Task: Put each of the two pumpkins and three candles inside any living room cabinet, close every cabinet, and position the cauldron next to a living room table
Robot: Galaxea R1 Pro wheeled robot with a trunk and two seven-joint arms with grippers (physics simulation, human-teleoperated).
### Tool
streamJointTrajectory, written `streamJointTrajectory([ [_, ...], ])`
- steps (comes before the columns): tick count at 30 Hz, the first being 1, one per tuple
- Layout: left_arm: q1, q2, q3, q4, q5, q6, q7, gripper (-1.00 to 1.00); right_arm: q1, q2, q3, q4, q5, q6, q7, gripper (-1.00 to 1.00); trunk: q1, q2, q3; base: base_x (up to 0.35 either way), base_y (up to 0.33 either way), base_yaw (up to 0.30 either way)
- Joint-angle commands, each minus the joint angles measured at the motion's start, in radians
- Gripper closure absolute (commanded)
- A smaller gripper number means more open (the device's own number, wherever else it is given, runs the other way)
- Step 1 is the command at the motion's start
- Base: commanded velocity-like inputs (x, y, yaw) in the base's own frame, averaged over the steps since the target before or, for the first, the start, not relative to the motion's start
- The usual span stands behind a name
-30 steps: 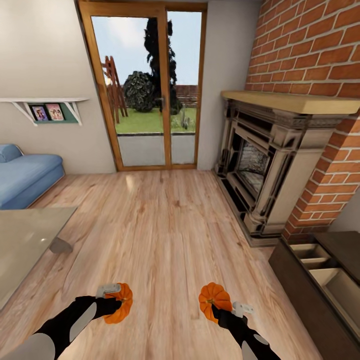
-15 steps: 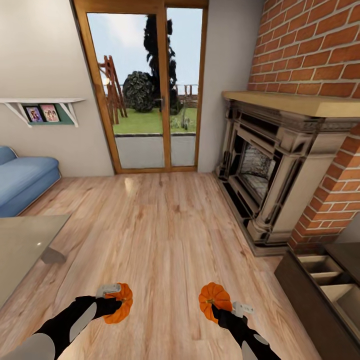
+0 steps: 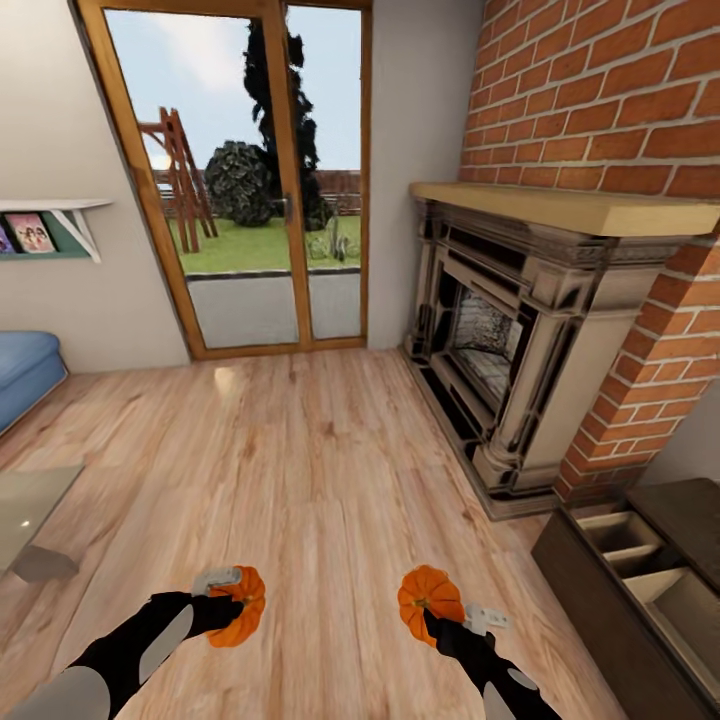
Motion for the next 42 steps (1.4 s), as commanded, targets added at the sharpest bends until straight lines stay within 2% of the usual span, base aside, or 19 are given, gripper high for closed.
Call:
streamJointTrajectory([
  [1,-0.001,0.001,-0.007,-0.003,0.008,0.003,0.011,1.00,-0.001,0.000,0.004,0.001,-0.011,-0.005,0.001,1.00,0.001,-0.001,-0.001,0.263,0.108,-0.272],
  [12,-0.001,0.003,-0.007,-0.003,0.008,0.003,0.011,1.00,-0.001,0.000,0.004,0.001,-0.011,-0.005,0.001,1.00,0.001,-0.001,-0.001,0.106,0.140,-0.273],
  [35,-0.001,-0.001,-0.005,-0.006,0.009,0.004,0.012,1.00,-0.001,0.000,0.004,0.002,-0.015,-0.005,0.001,1.00,0.001,-0.001,-0.001,0.000,0.006,-0.276],
  [42,-0.001,-0.001,-0.006,-0.044,0.009,0.017,0.014,1.00,-0.001,0.000,0.004,0.002,-0.017,-0.005,0.001,1.00,-0.026,0.048,0.021,0.000,0.000,-0.277],
])
